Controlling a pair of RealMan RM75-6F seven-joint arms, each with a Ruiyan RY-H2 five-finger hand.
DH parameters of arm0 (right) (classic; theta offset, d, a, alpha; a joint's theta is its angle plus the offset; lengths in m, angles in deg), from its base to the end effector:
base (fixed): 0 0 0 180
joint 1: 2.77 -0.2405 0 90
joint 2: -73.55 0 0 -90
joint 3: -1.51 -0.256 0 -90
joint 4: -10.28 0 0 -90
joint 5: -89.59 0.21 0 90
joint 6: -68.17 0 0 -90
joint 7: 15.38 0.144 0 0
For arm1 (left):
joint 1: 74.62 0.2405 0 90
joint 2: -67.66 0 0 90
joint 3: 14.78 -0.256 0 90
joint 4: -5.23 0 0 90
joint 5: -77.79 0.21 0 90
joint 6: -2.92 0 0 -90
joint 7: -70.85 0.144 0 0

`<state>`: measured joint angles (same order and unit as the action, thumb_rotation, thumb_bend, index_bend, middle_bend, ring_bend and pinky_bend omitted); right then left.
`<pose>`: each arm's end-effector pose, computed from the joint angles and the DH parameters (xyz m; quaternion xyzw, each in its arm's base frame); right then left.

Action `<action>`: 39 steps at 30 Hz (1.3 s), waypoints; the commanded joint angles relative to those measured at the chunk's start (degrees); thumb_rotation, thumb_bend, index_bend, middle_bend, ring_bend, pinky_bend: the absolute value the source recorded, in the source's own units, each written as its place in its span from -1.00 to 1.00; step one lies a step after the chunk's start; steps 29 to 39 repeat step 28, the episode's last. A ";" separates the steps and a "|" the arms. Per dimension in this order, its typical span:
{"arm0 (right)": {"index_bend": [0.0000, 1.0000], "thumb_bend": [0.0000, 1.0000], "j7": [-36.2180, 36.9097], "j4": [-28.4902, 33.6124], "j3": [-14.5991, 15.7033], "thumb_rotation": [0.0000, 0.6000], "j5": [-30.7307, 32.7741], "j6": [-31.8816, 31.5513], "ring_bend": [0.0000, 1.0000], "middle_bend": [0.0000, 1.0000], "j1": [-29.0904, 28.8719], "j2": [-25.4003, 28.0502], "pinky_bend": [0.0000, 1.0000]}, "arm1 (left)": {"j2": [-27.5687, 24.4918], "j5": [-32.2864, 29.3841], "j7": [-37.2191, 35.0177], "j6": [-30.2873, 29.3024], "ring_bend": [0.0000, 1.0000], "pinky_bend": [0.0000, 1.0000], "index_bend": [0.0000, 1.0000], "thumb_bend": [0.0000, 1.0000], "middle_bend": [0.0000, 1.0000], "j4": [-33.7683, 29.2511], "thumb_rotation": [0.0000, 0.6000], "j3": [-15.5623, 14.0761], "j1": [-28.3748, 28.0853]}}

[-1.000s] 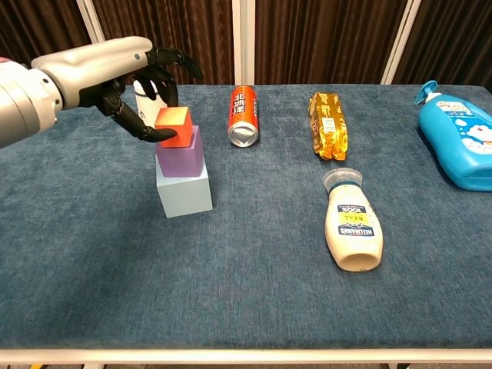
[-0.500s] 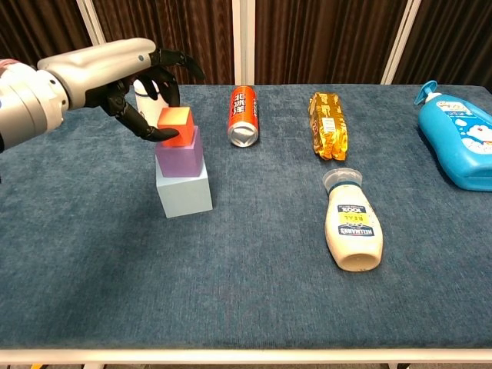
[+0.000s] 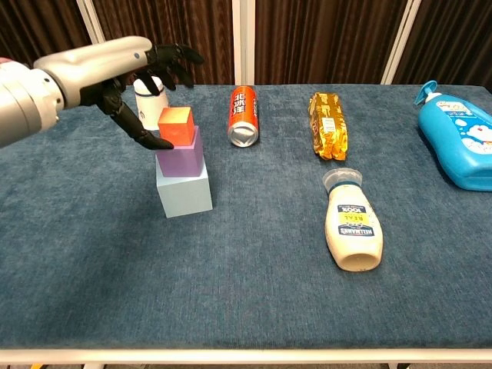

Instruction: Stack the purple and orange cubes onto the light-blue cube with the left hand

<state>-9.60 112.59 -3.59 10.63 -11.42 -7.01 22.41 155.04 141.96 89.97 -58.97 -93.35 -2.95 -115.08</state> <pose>-0.3081 -0.1827 0.2125 0.5540 -0.4451 0.3706 0.5981 -0.1032 0.3114 -0.0005 -0.7016 -0.4185 -0.4486 0.3624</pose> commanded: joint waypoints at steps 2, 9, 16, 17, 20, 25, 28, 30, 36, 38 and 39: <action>-0.92 -0.53 0.14 -0.07 0.03 1.00 -0.02 -0.03 -1.00 -0.77 0.06 0.01 -1.00 | -2.14 0.10 -0.56 -0.60 -0.59 -0.54 -0.72 -0.69 -0.47 -1.77 1.00 0.09 0.75; -0.92 -0.53 0.49 -0.20 0.17 1.00 -0.25 0.00 -1.00 -0.77 0.11 0.09 -1.00 | -9.88 3.16 -0.36 -4.04 -0.60 -0.55 -0.72 -0.69 -0.47 -4.77 1.00 -5.81 6.38; -0.92 -0.53 -0.85 0.18 0.32 1.00 -0.41 0.28 -1.00 -0.77 -0.15 -0.26 -1.00 | -12.03 19.40 -4.39 -16.28 -0.64 -0.55 -0.62 -0.72 -0.49 7.82 1.00 -13.64 14.79; -0.92 -0.53 -1.16 0.26 0.36 1.00 -0.46 0.30 -1.00 -0.77 -0.18 -0.32 -1.00 | -11.94 19.97 -4.44 -17.56 -0.64 -0.55 -0.62 -0.72 -0.49 9.09 1.00 -13.98 15.75; -0.92 -0.53 -1.88 0.46 0.53 1.00 -0.78 0.18 -1.00 -0.77 -0.18 -0.54 -1.00 | -12.49 20.46 -3.79 -19.82 -0.64 -0.55 -0.62 -0.72 -0.49 11.54 1.00 -15.14 18.44; -0.92 -0.54 -2.28 0.55 0.64 1.00 -0.90 0.14 -1.00 -0.77 -0.19 -0.67 -1.00 | -15.49 20.62 -2.49 -20.03 -0.65 -0.55 -0.62 -0.72 -0.50 10.54 1.00 -17.99 21.93; -0.92 -0.54 -2.57 0.52 0.84 1.00 -1.19 0.03 -1.00 -0.77 -0.11 -0.81 -1.00 | -16.07 20.87 -2.97 -20.68 -0.64 -0.55 -0.62 -0.73 -0.50 10.08 1.00 -18.76 23.72; -0.92 -0.54 -2.57 0.52 0.84 1.00 -1.19 0.03 -1.00 -0.77 -0.11 -0.81 -1.00 | -16.07 20.87 -2.97 -20.68 -0.64 -0.55 -0.62 -0.73 -0.50 10.08 1.00 -18.76 23.72; -0.92 -0.54 -2.57 0.52 0.84 1.00 -1.19 0.03 -1.00 -0.77 -0.11 -0.81 -1.00 | -16.07 20.87 -2.97 -20.68 -0.64 -0.55 -0.62 -0.73 -0.50 10.08 1.00 -18.76 23.72; -0.92 -0.54 -2.57 0.52 0.84 1.00 -1.19 0.03 -1.00 -0.77 -0.11 -0.81 -1.00 | -16.07 20.87 -2.97 -20.68 -0.64 -0.55 -0.62 -0.73 -0.50 10.08 1.00 -18.76 23.72; -0.92 -0.54 -2.57 0.52 0.84 1.00 -1.19 0.03 -1.00 -0.77 -0.11 -0.81 -1.00 | -16.07 20.87 -2.97 -20.68 -0.64 -0.55 -0.62 -0.73 -0.50 10.08 1.00 -18.76 23.72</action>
